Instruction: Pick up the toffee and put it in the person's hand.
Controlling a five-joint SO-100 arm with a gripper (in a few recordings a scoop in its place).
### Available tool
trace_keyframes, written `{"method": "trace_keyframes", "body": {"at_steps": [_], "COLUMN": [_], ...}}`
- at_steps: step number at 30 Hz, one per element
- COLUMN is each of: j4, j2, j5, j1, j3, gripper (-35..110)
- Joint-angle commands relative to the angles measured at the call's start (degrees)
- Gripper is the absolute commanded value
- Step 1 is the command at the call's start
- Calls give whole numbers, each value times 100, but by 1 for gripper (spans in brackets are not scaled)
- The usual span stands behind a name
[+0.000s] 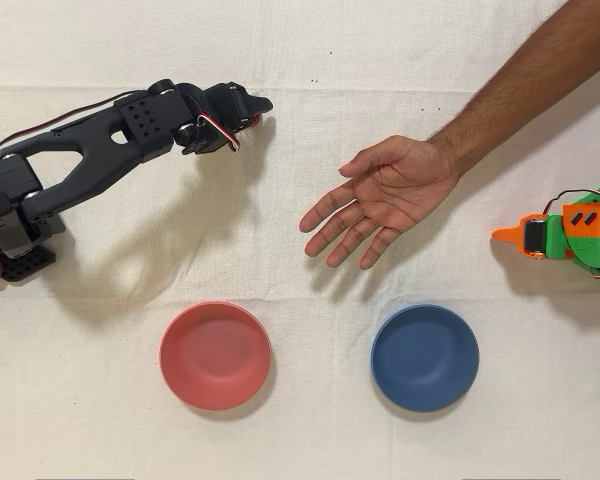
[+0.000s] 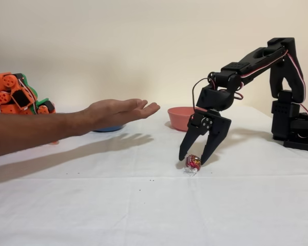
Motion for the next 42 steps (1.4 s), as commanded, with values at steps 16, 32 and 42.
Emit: {"method": "trace_keyframes", "body": {"at_steps": [16,32,42], "j4": [316,439,439], "j2": [167,-141,-149], "j5": [114,-44,-255], "j1": [-105,-185,-193], "j3": [-325,-870,-940], "gripper": [22,19,12]}}
